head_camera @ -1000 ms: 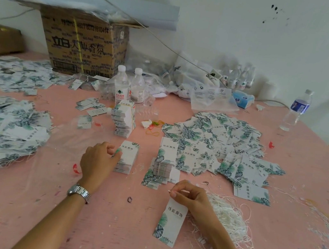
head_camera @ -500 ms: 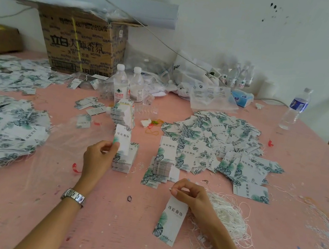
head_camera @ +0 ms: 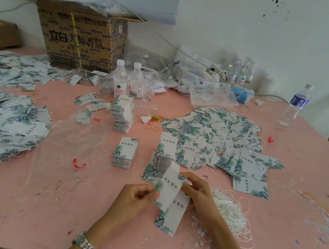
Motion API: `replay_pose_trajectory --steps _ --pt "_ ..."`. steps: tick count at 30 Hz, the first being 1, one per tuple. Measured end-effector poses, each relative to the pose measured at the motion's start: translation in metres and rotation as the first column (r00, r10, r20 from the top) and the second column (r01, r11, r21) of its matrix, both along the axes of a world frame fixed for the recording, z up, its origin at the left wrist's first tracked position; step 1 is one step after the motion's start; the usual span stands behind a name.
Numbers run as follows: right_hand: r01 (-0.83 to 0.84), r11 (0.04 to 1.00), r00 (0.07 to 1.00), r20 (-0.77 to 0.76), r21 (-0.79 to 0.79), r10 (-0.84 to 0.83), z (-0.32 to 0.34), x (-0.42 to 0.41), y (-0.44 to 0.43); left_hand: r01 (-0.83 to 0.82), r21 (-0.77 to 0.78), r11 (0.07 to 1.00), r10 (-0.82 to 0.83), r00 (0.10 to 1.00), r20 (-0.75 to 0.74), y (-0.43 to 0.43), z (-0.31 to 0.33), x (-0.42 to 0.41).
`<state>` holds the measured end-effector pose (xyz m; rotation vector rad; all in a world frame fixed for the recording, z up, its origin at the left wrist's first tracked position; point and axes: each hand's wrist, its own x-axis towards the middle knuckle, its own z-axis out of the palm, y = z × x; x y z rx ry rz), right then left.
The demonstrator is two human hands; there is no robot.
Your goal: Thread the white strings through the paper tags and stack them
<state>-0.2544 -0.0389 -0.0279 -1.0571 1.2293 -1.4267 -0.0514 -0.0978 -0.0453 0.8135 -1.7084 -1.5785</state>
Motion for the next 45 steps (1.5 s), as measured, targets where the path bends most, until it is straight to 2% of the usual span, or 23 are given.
replay_pose_trajectory --steps 7,12,19,34,40,45 --pt "0.008 1.000 1.000 0.014 -0.022 -0.007 -0.001 -0.001 -0.002 0.014 -0.049 0.999 -0.010 0.997 0.072 0.001 -0.003 0.002" --pt "-0.002 1.000 0.999 0.053 -0.002 0.002 -0.002 -0.001 -0.002 -0.008 -0.050 0.999 0.011 0.997 0.075 0.002 -0.005 0.002" --pt "-0.031 0.999 0.999 0.034 0.031 0.030 0.000 0.000 0.000 0.000 -0.016 1.000 0.002 0.996 0.091 0.003 -0.006 0.002" --pt "-0.097 0.994 0.992 0.083 0.055 0.092 0.002 -0.002 0.001 -0.017 -0.091 0.996 0.032 0.986 0.163 0.005 -0.006 -0.001" --pt "-0.114 0.992 0.988 0.114 0.061 0.107 0.003 -0.003 0.001 -0.018 -0.242 0.970 0.078 0.968 0.240 0.012 -0.002 -0.003" --pt "-0.118 0.992 0.987 0.111 0.049 0.112 0.002 -0.003 0.000 -0.068 -0.525 0.848 0.290 0.890 0.353 0.013 0.008 -0.010"
